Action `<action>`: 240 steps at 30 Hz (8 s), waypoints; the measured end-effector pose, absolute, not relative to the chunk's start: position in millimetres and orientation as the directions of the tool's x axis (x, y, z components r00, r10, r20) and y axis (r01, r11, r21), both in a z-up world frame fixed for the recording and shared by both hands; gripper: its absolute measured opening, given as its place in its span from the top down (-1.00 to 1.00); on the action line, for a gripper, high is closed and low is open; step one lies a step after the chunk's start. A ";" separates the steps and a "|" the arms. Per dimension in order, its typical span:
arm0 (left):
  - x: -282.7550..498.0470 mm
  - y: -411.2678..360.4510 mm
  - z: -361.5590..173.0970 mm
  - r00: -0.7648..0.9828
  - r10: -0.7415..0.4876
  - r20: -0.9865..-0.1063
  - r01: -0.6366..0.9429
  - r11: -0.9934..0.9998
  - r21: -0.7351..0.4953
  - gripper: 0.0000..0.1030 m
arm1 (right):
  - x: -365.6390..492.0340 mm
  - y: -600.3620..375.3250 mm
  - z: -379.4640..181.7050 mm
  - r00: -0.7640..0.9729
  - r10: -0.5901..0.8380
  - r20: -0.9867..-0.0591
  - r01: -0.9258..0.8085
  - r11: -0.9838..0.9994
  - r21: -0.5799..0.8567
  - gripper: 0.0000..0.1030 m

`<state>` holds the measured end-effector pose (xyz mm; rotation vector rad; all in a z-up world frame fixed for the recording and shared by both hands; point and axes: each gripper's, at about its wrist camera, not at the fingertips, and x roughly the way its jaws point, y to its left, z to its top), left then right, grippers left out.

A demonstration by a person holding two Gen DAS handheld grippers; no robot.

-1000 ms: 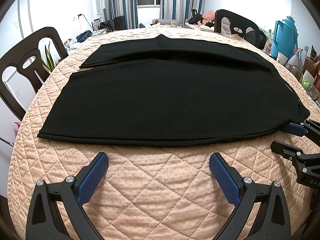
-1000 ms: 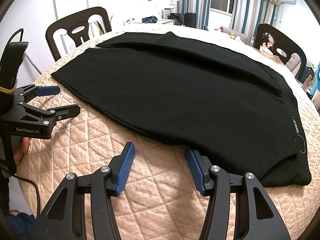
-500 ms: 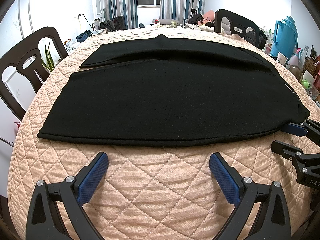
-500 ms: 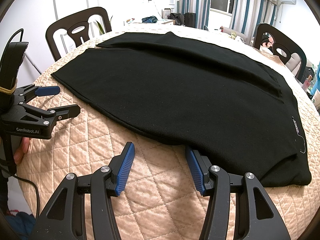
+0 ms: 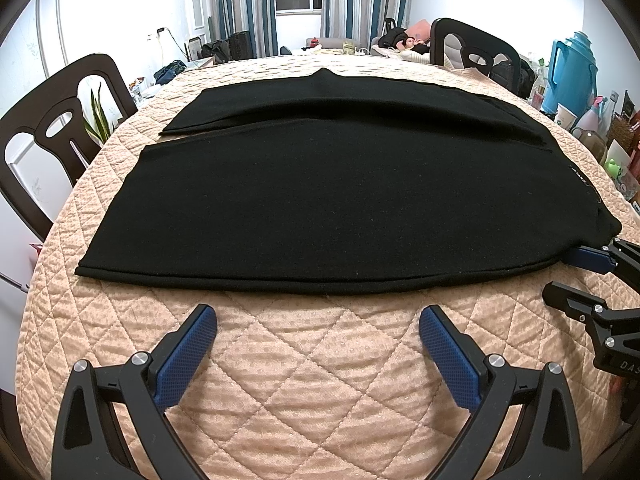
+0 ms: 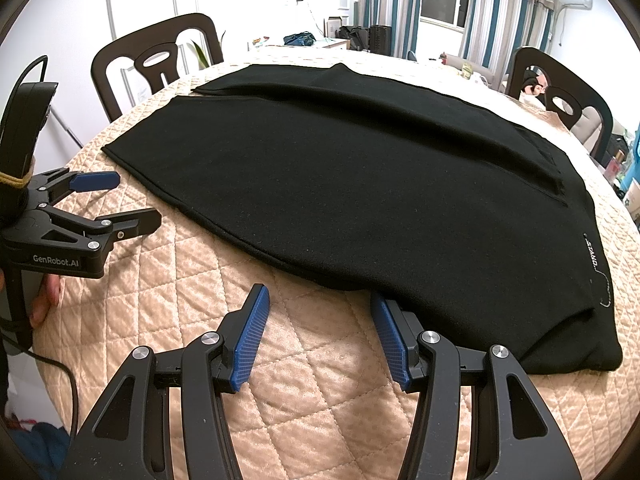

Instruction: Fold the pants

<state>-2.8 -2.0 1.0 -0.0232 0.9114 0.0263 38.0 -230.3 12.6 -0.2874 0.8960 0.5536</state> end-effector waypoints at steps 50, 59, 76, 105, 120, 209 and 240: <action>19.0 111.9 0.7 0.686 0.018 -0.727 -0.387 0.855 -0.344 0.82 | 60.1 -434.3 13.1 0.698 0.320 -0.640 0.175 0.791 0.586 0.48; 1.1 112.1 14.8 0.734 -0.040 -0.677 -0.321 0.859 -0.398 0.92 | 46.2 -443.5 26.2 0.742 0.337 -0.579 0.135 0.771 0.622 0.96; -83.8 101.3 2.0 0.703 -0.085 -0.706 -0.274 0.884 -0.379 0.90 | -51.6 -469.3 20.0 0.670 0.332 -0.664 0.160 0.809 0.566 0.95; -23.2 117.3 13.6 0.713 0.061 -0.699 -0.260 0.948 -0.183 0.27 | -36.9 -438.4 57.1 0.770 0.107 -0.629 0.001 0.986 0.168 0.62; 6.6 116.5 3.3 0.656 0.038 -0.753 -0.242 0.957 -0.163 0.19 | 2.5 -416.9 38.5 0.687 0.159 -0.709 -0.066 0.985 0.158 0.51; 44.2 -70.7 28.2 0.701 -0.175 -0.691 0.209 0.977 -0.035 -0.16 | -62.0 -447.2 32.0 0.741 0.380 -0.553 -0.019 0.835 0.549 0.07; -88.0 78.6 35.5 0.845 -0.028 -0.535 -0.158 0.941 -0.299 0.88 | -59.5 -473.3 25.6 0.783 0.352 -0.513 0.057 0.781 0.622 0.07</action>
